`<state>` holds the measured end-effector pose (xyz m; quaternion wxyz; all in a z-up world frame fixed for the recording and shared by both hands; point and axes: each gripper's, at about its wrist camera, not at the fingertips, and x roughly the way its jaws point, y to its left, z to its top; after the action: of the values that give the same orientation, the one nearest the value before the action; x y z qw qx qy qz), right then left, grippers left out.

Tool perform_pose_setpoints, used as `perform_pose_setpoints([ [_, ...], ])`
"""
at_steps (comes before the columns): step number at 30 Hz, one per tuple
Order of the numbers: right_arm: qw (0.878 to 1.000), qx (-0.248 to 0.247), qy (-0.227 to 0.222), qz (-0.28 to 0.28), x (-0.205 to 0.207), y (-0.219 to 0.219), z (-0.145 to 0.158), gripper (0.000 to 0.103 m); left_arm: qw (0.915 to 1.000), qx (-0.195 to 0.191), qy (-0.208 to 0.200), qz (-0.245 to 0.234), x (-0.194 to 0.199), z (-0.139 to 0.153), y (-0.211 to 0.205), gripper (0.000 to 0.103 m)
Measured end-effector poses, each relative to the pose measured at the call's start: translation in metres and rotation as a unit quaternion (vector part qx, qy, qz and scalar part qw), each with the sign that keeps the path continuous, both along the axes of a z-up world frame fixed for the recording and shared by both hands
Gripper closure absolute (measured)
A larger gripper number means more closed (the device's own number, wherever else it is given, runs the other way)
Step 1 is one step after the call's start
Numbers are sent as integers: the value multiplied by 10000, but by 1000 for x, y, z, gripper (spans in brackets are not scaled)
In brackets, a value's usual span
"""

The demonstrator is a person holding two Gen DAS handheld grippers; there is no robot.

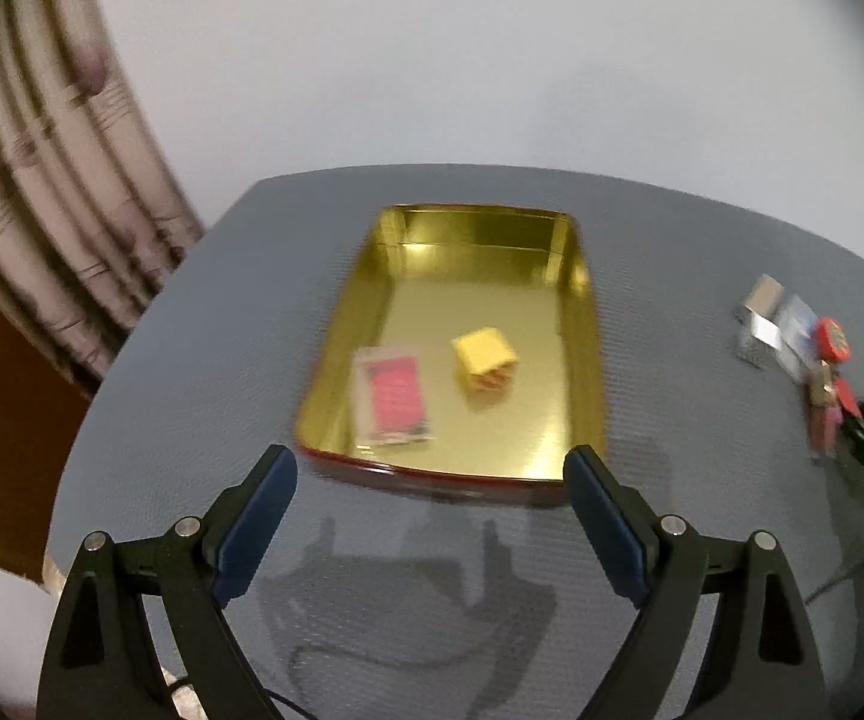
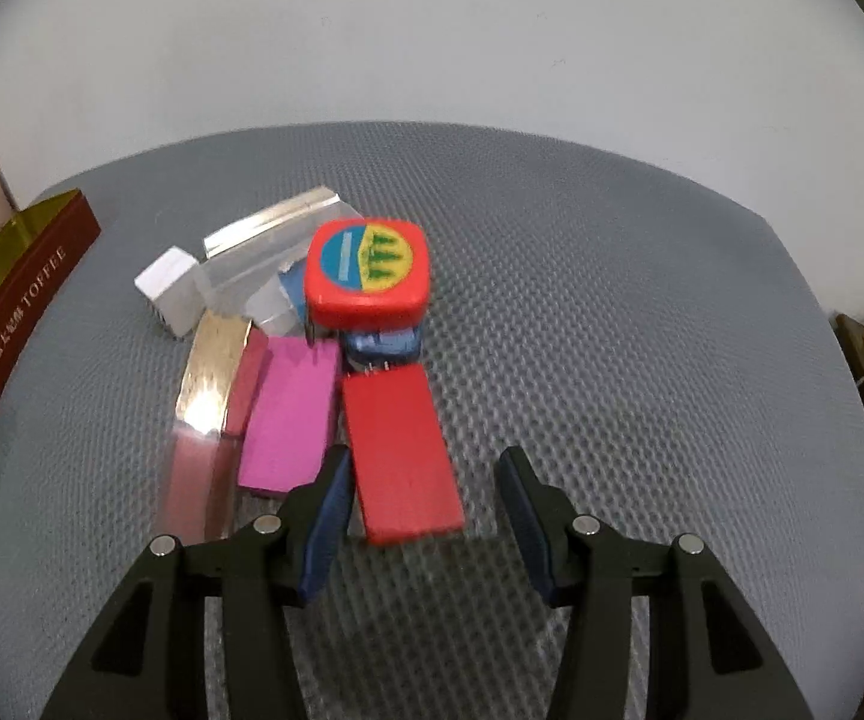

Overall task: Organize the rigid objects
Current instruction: 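Grasp the red block with the right gripper and lift it, then grasp the lip gloss tube with the left gripper while the right gripper holds the red block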

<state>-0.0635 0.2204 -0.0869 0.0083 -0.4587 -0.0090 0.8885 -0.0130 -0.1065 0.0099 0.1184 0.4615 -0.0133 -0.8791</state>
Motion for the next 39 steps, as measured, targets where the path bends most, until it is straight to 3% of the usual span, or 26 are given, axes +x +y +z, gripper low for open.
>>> perform_pose_setpoints([
  [5, 9998, -36, 167, 131, -3, -1, -3, 52, 9987, 97, -168, -470, -9, -4, 46, 14],
  [10, 9994, -62, 309, 152, 7, 0, -5, 73, 9943, 354, -335, -950, -24, -12, 100, 14],
  [15, 9994, -52, 347, -73, 17, 10, -6, 73, 9874, 569, -647, -1328, -42, -28, 152, 14],
  [19, 9985, -137, 351, -388, 22, 27, -8, 73, 9763, 917, -1080, -1635, -59, -43, 190, 14],
  [22, 9976, -343, 366, -469, 5, 36, -18, 73, 9699, 1010, -1297, -1796, -71, -55, 216, 14],
  [28, 9984, -88, 332, -448, 0, 25, -21, 73, 9671, 1019, -1513, -1774, -92, -78, 248, 15],
  [34, 9984, -136, 336, -444, 2, 27, -21, 73, 9698, 1018, -1558, -1574, -109, -89, 255, 25],
  [37, 9983, -144, 337, -447, -1, 22, -23, 73, 9679, 1110, -1673, -1513, -117, -95, 257, 48],
  [39, 9983, -145, 337, -446, -3, 20, -24, 73, 9664, 1182, -1752, -1461, -120, -98, 257, 55],
])
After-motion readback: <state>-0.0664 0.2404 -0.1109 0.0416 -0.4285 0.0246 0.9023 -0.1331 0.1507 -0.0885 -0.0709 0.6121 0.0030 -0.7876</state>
